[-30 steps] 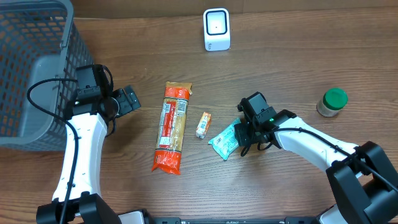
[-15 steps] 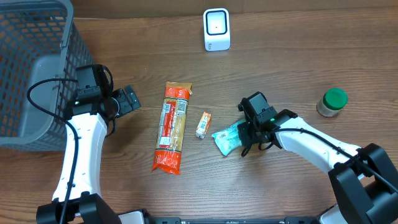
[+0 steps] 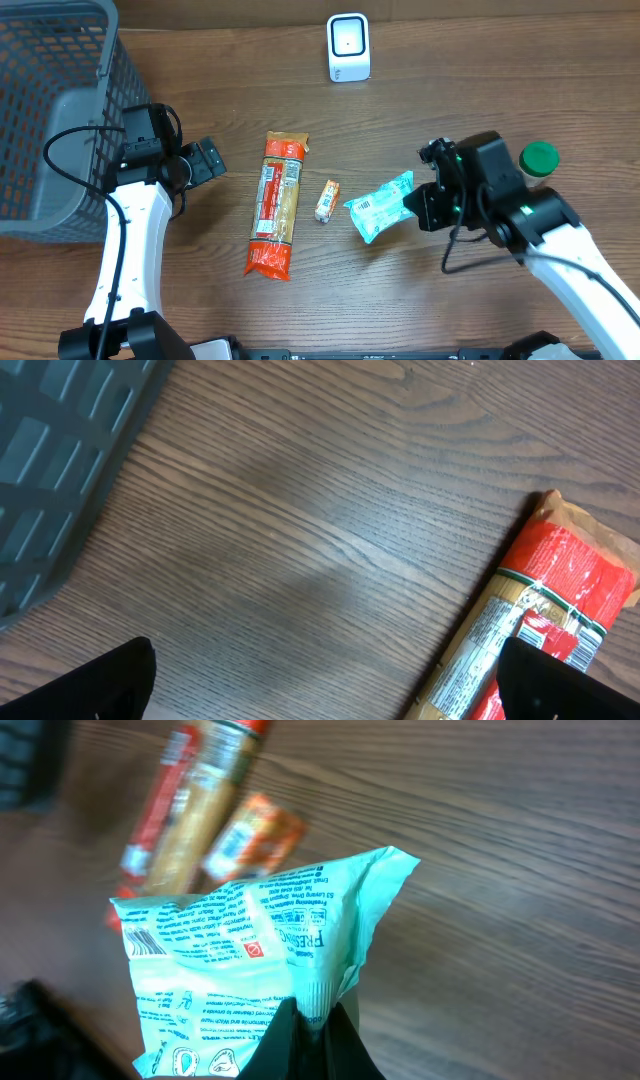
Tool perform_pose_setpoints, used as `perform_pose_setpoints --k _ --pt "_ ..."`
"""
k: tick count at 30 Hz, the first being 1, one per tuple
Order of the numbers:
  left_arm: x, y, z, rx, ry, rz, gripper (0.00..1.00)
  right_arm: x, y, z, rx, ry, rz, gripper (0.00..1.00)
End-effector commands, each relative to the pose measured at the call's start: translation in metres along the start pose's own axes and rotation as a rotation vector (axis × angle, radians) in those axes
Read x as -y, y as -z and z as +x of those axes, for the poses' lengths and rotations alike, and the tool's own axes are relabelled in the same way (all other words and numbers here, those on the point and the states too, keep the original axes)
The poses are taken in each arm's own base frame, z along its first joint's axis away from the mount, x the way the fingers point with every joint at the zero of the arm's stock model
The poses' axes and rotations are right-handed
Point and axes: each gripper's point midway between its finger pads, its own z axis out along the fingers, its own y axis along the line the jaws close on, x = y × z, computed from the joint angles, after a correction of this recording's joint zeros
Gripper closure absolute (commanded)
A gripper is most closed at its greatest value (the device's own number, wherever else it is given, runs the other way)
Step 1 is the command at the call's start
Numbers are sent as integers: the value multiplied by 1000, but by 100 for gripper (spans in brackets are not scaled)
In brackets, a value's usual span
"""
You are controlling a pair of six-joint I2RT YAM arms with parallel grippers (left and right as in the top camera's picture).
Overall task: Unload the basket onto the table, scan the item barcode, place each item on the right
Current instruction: 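Lift the mint-green pack and carry it toward the scanner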
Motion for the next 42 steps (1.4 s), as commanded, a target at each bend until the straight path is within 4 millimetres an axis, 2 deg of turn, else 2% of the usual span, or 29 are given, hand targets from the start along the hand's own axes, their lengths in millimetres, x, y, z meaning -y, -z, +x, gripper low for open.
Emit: perform_pose_setpoints --k 1,6,42 --pt "0 6 -5 24 -15 -2 0 -20 24 -9 64 44 -63 96" --pt "0 6 -5 24 -15 -2 0 -24 34 -7 84 100 -66 96" --pt "0 6 -5 24 -15 -2 0 -20 33 2 48 80 -47 96"
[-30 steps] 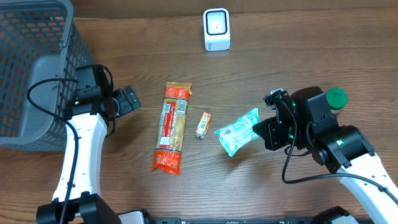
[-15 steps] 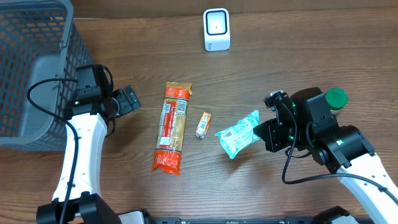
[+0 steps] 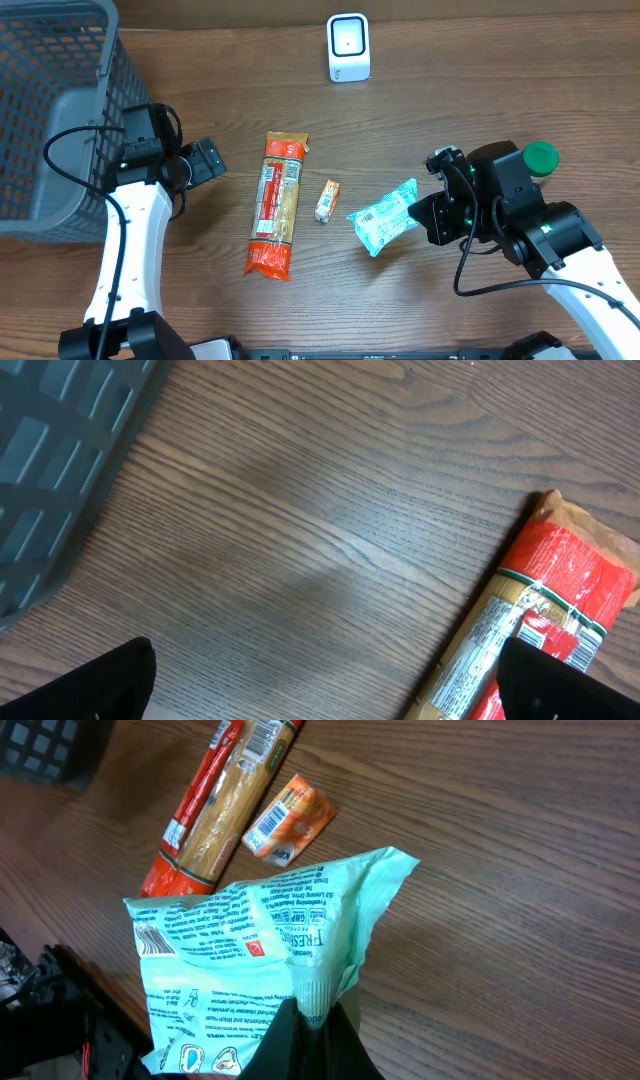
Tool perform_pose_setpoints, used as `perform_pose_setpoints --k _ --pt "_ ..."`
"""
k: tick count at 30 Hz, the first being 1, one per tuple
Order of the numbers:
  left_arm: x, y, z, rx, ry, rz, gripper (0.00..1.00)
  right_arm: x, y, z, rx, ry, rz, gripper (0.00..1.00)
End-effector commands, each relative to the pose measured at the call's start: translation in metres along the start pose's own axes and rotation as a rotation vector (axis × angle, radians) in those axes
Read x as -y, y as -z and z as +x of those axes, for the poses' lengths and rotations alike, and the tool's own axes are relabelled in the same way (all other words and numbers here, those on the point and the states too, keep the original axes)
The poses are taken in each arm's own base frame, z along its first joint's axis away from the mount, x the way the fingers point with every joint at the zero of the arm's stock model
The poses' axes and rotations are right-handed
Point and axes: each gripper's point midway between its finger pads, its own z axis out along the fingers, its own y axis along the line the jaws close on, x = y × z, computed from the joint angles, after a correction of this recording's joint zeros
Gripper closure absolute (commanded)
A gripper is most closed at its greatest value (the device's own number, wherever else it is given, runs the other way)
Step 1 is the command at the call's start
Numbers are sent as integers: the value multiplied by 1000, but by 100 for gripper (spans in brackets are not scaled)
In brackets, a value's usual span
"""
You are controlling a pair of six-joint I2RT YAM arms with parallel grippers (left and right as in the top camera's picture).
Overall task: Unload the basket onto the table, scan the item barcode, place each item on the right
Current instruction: 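Lift the mint-green pack and carry it toward the scanner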
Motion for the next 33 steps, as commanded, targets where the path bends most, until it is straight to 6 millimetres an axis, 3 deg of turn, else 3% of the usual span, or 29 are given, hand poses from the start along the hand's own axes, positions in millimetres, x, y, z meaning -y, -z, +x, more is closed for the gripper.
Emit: perform_pose_setpoints --k 1,10,17,21,23,26,33 --pt "0 6 -5 24 -15 -2 0 -7 9 -10 40 24 -16 96" --pt "0 6 -5 24 -15 -2 0 -2 5 -7 24 14 7 96" --pt "0 6 -5 24 -15 -2 0 52 -18 0 -45 -8 272 96" --pt "0 6 -5 24 -15 -2 0 78 -33 -9 -44 -4 384 96" --pt "0 6 -5 24 -15 -2 0 82 -36 -27 15 50 405 96" --pt "0 6 -5 24 -15 -2 0 75 -24 -66 126 134 423 96" --pt "0 6 -5 24 -15 -2 0 35 34 -147 270 417 437 97"
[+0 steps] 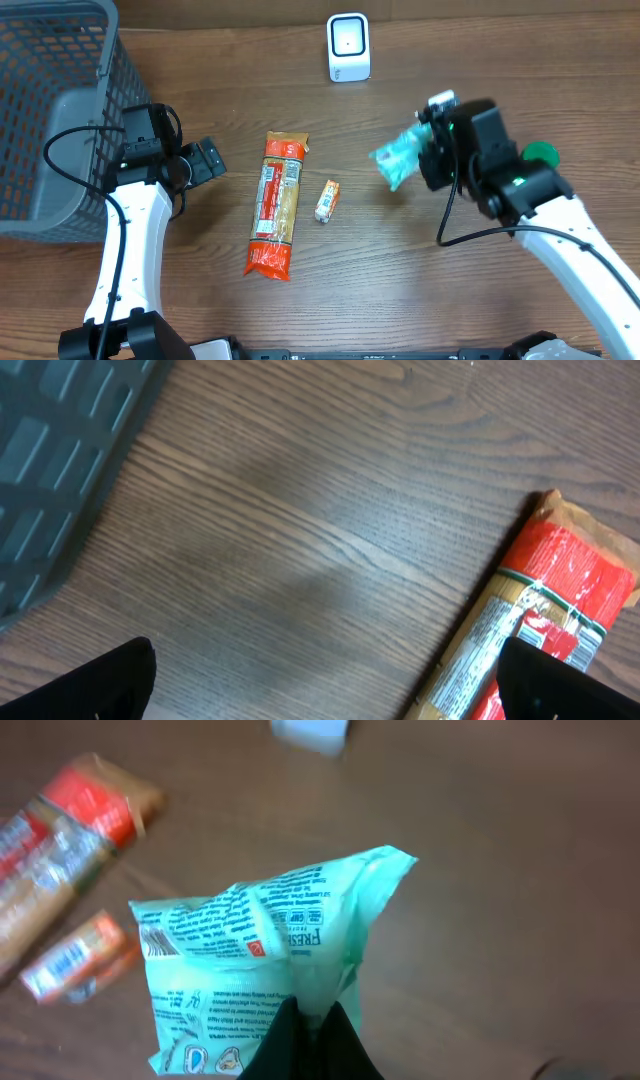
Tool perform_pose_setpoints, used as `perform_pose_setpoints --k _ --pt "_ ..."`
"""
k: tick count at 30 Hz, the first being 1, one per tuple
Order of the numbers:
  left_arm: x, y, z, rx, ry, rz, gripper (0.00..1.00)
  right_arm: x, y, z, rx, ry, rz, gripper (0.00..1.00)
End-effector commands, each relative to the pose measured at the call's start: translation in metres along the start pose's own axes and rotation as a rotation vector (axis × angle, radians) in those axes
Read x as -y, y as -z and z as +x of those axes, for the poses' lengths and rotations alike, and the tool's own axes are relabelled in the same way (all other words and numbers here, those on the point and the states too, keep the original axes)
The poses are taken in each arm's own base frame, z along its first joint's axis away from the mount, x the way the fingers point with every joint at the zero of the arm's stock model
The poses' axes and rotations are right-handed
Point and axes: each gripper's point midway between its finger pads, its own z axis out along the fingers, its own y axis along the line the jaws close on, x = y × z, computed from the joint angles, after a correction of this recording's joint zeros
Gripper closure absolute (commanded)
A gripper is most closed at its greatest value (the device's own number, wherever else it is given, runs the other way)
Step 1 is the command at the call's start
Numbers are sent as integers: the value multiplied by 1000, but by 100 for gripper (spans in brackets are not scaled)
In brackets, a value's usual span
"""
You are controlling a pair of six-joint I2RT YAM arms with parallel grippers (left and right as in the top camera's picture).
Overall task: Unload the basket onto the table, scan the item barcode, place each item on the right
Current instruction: 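Lift the mint-green pack and carry it toward the scanner, then hold the mint-green pack in front of the white scanner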
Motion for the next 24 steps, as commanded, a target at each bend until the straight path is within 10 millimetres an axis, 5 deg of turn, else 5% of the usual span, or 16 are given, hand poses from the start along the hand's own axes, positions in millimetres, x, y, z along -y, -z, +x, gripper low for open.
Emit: perform_pose_setpoints --k 1,9,18,24 --pt "0 6 -5 25 -16 -2 0 5 38 -71 164 178 45 97" --pt "0 6 -5 25 -16 -2 0 40 46 -141 151 313 254 96" --pt "0 6 -5 25 -16 -2 0 57 -17 -165 148 392 421 96" --pt "0 6 -5 25 -16 -2 0 35 -62 -181 179 491 517 97"
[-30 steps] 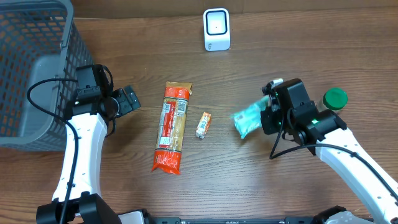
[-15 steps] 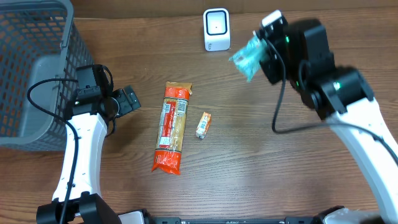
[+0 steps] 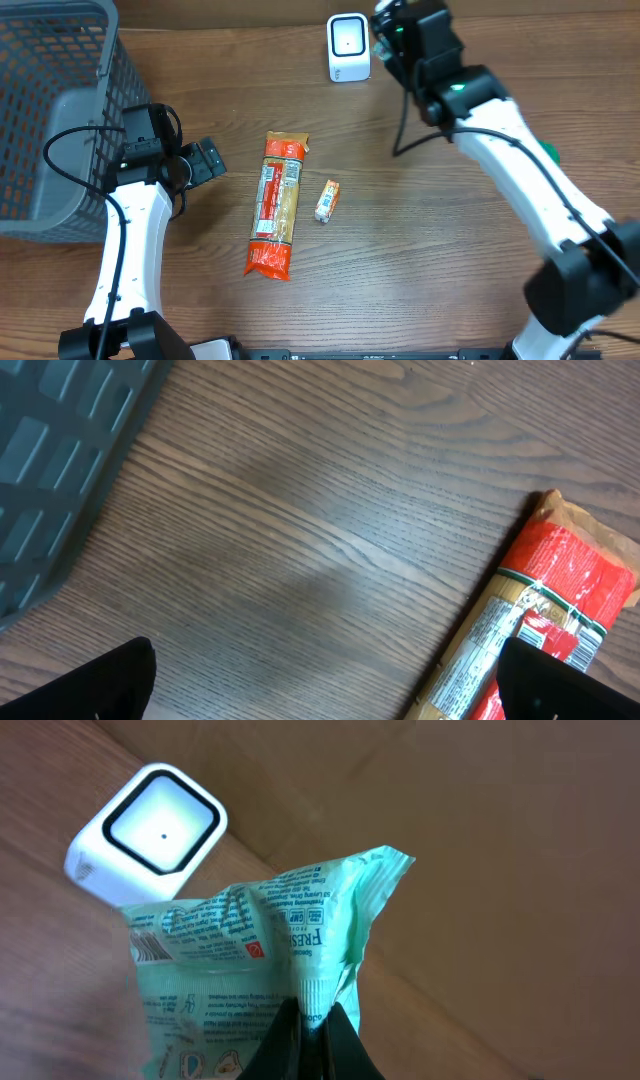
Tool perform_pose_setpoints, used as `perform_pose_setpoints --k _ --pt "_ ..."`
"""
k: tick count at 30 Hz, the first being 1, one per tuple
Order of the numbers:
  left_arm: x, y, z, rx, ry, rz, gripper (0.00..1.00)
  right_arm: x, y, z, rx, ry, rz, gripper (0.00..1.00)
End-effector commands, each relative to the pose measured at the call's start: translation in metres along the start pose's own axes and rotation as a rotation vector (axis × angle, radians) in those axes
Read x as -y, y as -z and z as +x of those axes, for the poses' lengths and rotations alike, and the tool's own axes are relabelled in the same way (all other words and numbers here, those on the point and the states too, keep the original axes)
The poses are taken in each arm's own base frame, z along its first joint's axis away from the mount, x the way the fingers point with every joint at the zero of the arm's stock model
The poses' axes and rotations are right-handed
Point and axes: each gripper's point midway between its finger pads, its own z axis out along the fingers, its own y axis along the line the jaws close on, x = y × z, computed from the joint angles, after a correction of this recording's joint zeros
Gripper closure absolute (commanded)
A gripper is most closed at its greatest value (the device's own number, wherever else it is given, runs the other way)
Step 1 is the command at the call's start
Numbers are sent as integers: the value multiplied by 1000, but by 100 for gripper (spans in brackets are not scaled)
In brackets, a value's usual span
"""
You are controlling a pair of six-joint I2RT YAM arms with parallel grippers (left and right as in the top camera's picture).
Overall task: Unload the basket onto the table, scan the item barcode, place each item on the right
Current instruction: 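Hold the mint-green pack in front of the white scanner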
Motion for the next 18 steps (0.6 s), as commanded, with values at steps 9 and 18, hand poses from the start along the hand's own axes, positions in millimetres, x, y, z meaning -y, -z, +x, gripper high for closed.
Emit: perform_pose_setpoints --k 9,18 --pt "0 6 -5 24 -16 -2 0 -49 -47 -60 112 406 331 96" --pt "0 6 -5 24 -16 -2 0 -56 -76 -71 223 338 518 96"
